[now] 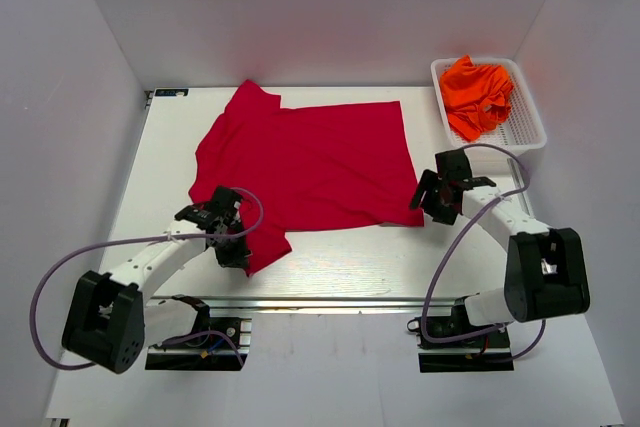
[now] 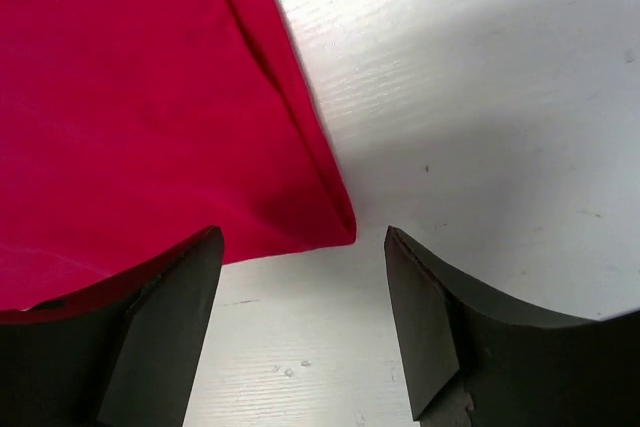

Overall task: Fold and stack the t-shirts
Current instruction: Grap the side of the flattened tshirt closest away from the robot with both arms, then fold the flattened tshirt in 1/3 of the way

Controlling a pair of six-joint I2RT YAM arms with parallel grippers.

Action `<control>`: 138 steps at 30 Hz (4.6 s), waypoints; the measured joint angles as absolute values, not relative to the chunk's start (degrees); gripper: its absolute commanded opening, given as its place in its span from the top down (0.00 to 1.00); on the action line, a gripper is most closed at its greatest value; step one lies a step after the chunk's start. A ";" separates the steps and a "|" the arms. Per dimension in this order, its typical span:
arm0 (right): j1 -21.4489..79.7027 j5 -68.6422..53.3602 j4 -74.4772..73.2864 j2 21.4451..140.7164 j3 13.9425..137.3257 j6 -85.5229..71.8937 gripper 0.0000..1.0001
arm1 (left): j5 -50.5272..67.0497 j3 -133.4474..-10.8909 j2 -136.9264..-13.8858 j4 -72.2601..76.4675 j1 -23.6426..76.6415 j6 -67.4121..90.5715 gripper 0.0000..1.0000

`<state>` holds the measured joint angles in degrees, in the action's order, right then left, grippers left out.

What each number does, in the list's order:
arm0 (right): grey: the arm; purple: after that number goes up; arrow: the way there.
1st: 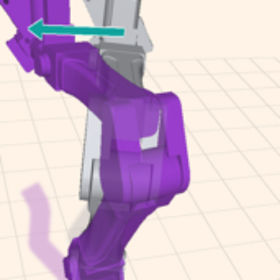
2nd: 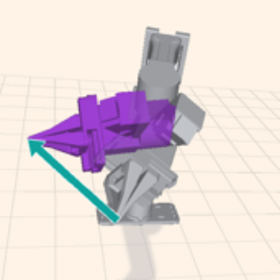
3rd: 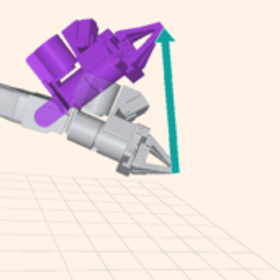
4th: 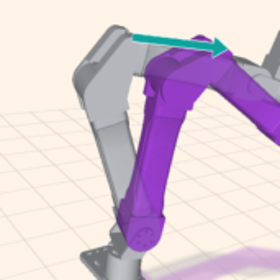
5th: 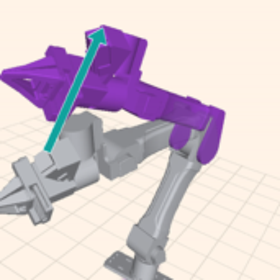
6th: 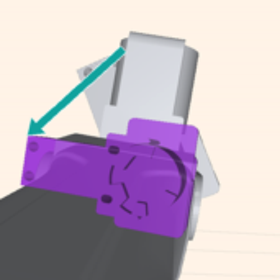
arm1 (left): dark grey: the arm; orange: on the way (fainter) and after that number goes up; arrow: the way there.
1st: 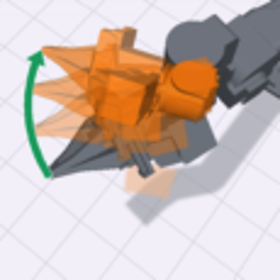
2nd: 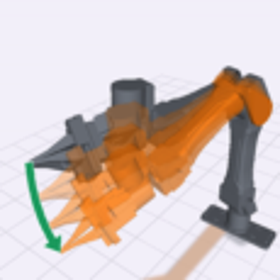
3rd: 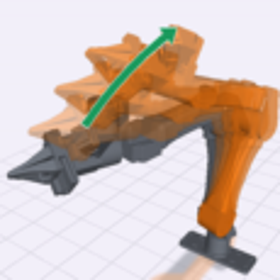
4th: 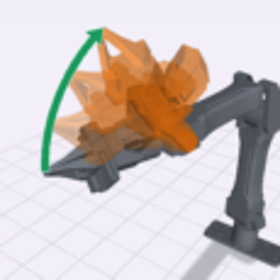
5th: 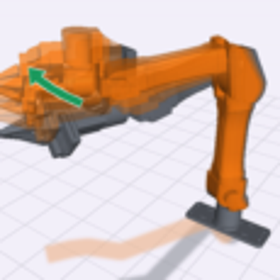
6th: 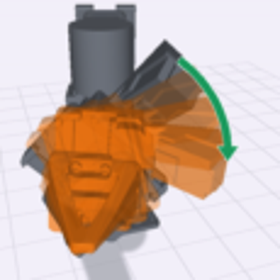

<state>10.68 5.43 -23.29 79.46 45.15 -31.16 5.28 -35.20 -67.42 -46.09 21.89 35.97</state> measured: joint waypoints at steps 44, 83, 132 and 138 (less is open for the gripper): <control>11.05 -3.64 -18.96 80.03 47.44 -26.61 1.00 | 3.99 -55.51 -71.46 -33.76 20.25 28.80 1.00; 10.92 9.61 -28.34 113.23 87.70 -26.85 0.97 | 3.77 -86.78 -113.45 -26.11 3.90 17.89 0.96; 14.00 -15.42 -15.88 89.36 47.92 -23.00 0.10 | 7.77 -46.87 -77.47 -32.29 1.85 27.05 0.01; 14.41 -17.82 -16.40 87.64 49.10 -19.38 0.10 | 17.61 -49.76 -75.31 -25.02 2.39 23.70 0.01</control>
<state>14.41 -17.82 -16.40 87.64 49.10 -19.38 17.61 -49.76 -75.31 -25.02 2.39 23.70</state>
